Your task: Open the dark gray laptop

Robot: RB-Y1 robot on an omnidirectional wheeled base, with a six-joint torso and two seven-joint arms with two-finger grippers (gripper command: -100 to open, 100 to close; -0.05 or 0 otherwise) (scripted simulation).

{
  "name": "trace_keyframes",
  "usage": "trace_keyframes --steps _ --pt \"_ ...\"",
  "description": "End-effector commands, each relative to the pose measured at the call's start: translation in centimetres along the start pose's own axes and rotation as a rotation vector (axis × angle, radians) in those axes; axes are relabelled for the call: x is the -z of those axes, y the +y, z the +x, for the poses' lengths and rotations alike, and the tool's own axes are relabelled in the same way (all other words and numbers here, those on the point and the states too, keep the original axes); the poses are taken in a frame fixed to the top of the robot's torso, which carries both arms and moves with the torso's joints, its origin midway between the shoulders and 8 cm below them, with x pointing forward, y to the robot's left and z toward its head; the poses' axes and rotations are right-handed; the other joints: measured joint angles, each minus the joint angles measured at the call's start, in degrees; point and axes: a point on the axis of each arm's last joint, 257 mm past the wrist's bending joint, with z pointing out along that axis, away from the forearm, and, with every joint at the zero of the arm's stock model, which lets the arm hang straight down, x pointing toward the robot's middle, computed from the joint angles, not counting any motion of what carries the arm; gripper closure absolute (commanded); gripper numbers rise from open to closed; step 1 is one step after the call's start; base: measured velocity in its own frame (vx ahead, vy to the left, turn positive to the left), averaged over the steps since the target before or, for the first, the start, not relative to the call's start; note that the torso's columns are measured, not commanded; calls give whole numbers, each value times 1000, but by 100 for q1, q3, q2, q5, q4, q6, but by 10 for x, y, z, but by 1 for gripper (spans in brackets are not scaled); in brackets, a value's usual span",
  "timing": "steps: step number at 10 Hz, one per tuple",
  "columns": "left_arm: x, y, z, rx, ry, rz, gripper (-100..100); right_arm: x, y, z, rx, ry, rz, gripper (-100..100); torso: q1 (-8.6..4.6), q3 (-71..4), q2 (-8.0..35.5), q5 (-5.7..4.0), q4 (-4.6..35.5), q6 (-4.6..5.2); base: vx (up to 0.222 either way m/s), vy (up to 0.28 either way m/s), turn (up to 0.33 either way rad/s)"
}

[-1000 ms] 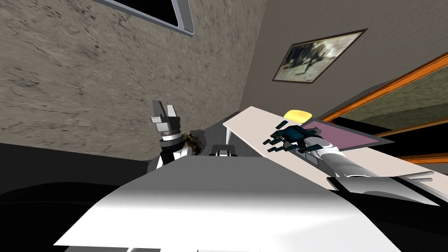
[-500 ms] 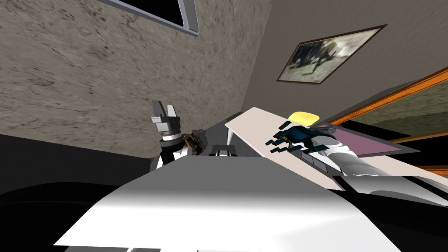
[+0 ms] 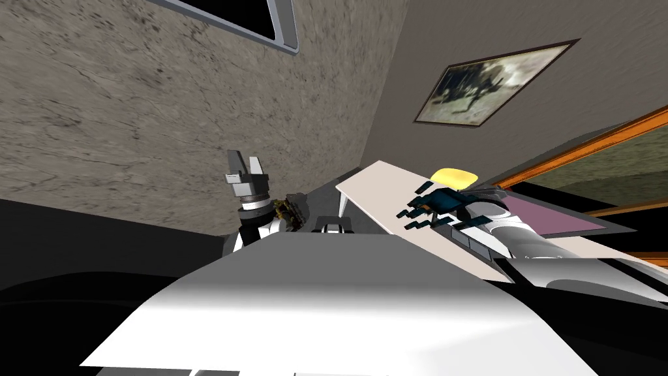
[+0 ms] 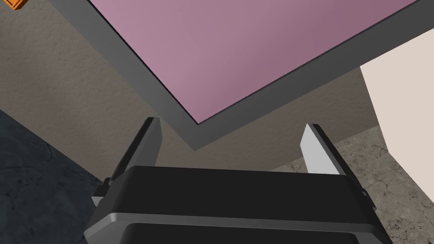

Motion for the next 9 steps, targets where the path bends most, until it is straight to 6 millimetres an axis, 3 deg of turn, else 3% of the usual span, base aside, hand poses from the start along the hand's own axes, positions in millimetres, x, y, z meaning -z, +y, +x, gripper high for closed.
trace_keyframes --steps 1,2,3,4,6,7,8,9 --pt "0 0 0 0 0 0 0 0 0 0 1 0 -1 100 16 4 10 -1 0 -1 4 -8 -13" --pt "0 0 0 0 0 0 0 4 9 -3 10 -15 21 100 20 11 16 -9 -2 -6 -28 -14 15" --pt "0 0 0 0 0 0 0 4 6 -3 10 -16 34 100 16 16 24 -6 2 -3 -36 -20 18" --pt "0 0 0 0 0 0 0 9 22 -6 17 -30 34 100 18 17 28 -1 5 3 -47 -46 12" --pt "0 0 0 0 0 0 0 9 14 -7 17 -33 66 100 21 15 23 0 4 4 -34 -29 6" --pt "0 0 0 0 0 0 0 15 27 -11 22 -50 75 100 31 9 14 4 2 3 -36 -28 13" --pt "0 0 0 0 0 0 0 15 21 -11 22 -52 97 100 27 10 16 2 1 0 -35 -25 14" --pt "0 0 0 0 0 0 0 21 37 -15 26 -68 99 100 26 10 16 1 2 2 -34 -38 19"
